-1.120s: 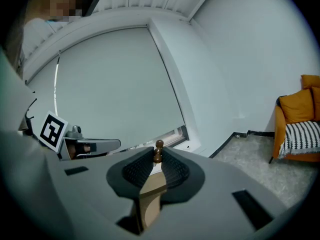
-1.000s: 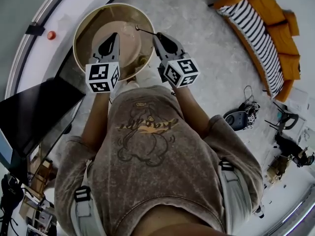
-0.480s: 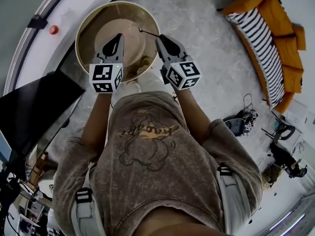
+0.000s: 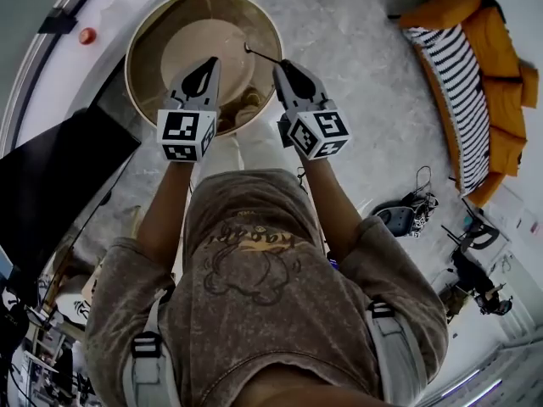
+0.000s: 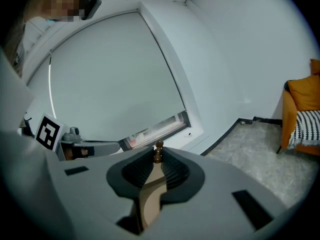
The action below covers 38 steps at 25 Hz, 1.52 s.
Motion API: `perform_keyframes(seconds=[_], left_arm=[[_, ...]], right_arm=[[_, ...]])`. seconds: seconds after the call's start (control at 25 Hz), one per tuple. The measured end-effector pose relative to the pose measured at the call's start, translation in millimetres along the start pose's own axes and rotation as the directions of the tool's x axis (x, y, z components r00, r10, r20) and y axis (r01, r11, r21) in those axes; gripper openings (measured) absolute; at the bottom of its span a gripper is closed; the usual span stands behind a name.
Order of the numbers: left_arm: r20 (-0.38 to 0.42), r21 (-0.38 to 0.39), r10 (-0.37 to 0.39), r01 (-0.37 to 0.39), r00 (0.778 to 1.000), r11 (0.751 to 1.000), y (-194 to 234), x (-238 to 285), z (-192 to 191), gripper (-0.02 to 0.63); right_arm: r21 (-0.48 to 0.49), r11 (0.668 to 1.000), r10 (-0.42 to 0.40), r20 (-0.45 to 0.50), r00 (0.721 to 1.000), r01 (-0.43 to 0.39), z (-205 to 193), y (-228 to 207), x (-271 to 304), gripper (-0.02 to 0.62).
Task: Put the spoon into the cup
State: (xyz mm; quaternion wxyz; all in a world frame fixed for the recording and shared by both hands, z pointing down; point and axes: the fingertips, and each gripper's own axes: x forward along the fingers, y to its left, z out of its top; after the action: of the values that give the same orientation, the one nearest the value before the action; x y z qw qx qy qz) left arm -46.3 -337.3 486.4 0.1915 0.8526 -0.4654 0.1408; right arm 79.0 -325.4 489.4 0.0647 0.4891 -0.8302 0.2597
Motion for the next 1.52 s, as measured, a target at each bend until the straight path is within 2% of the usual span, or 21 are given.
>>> perform_keyframes(seconds=[0.52,1.04,1.52], left_arm=[[-0.028,-0.017,-0.011,0.010,1.000,1.000,9,24,-16,0.017],[-0.061,-0.042,-0.007,0.004,0.998,0.999,6,32,-30,0.017],[-0.089,-0.068,-0.012,0.006,0.996,0.998,0,35,-45,0.017]], right_arm=[[0.008,0.999,-0.031,-0.079,0.996,0.031,-33,-31,38,0.061],[0.064,0.996,-0.052,-0.199,0.979,0.066,-89,-59,76,0.061],[0.084,0.988,-0.097,-0.320,0.942,0.130,-147,-91,105,0.061]])
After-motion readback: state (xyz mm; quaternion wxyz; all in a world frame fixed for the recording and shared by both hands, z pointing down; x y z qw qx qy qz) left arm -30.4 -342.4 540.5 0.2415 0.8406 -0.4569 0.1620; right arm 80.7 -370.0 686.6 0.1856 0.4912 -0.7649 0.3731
